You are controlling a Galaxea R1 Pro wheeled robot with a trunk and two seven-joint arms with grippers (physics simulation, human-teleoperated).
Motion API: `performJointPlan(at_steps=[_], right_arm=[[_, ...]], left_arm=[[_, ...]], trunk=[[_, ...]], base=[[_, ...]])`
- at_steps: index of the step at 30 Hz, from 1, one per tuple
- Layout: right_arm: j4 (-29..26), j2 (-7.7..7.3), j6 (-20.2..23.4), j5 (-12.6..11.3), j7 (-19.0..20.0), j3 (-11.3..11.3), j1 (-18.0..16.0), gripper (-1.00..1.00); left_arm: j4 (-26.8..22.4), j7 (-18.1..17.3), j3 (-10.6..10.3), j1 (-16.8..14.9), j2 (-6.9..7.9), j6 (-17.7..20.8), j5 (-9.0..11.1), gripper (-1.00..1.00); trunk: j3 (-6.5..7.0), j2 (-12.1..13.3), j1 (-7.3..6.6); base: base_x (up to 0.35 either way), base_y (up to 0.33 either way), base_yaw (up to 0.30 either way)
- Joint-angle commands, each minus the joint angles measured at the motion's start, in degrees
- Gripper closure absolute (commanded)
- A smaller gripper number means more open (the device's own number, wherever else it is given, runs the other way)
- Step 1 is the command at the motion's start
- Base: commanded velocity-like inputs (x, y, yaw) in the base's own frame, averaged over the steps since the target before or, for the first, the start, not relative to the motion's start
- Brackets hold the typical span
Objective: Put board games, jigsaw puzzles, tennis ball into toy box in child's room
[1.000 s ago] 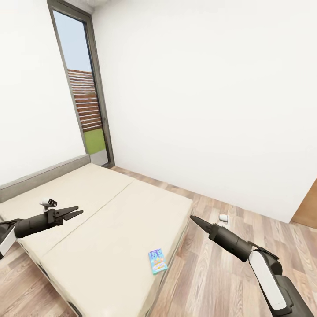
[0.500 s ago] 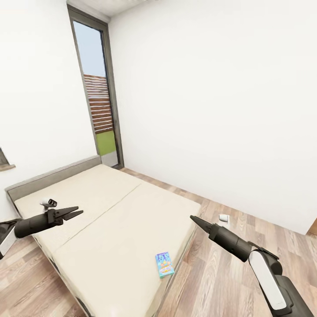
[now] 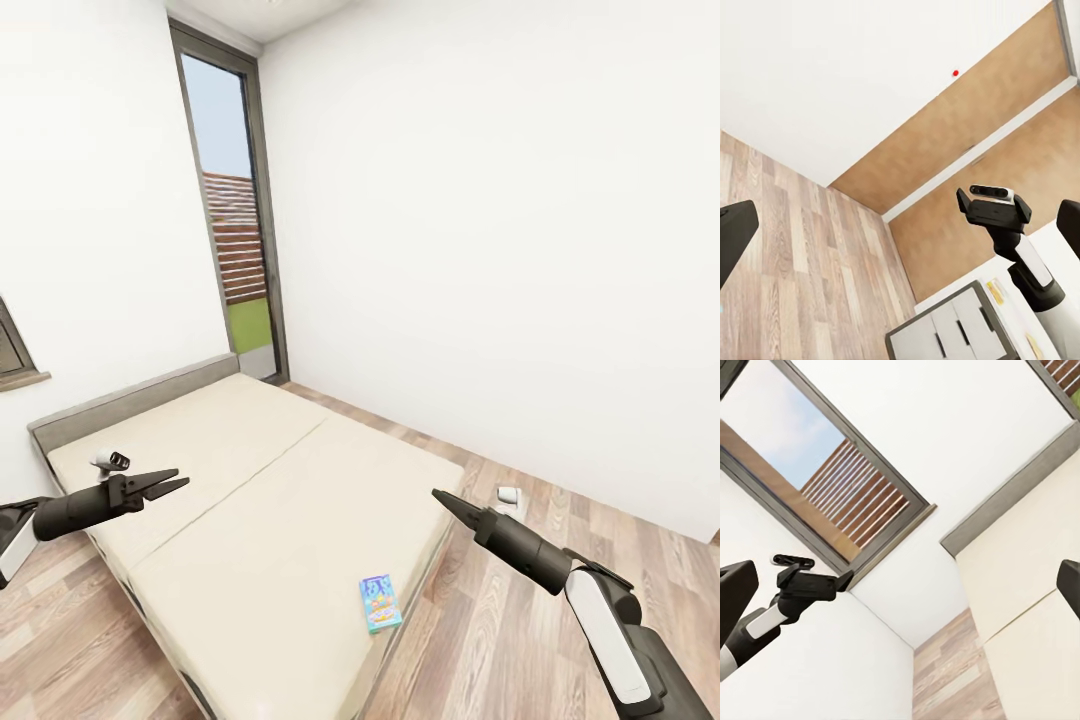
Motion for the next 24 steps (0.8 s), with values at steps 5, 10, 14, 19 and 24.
performJointPlan(at_steps=[5,10,14,19,24], right_arm=[[0.00,-0.01,0.40,-0.34,0.02,-0.02,-0.05,-1.00],[0.00,-0.01,0.40,-0.30,-0.03,-0.01,-0.05,-1.00],[0.00,-0.01,0.40,-0.31,-0.02,-0.01,-0.05,-1.00],[0.00,-0.01,0.40,-0.30,-0.05,-0.04,-0.05,-1.00],[0.00,-0.01,0.40,-0.29,-0.06,-0.05,-0.05,-1.00]], left_arm=[[0.00,-0.20,-0.03,-0.05,-0.01,0.61,0.02,-1.00],[0.00,-0.20,-0.06,-0.05,-0.01,0.61,0.02,-1.00],[-0.03,-0.20,-0.09,-0.05,-0.01,0.61,0.02,-1.00],[-0.01,-0.20,-0.11,-0.05,-0.02,0.61,0.02,-1.00],[-0.01,-0.20,-0.11,-0.05,-0.03,0.61,0.02,-1.00]], trunk=[[-0.13,-0.13,0.04],[-0.13,-0.13,0.04],[-0.12,-0.13,0.04],[-0.12,-0.13,0.04],[-0.12,-0.13,0.04]], base=[[0.000,0.000,0.009],[0.000,-0.002,0.090],[0.000,-0.063,0.200],[0.000,-0.167,0.249],[0.000,-0.117,0.122]])
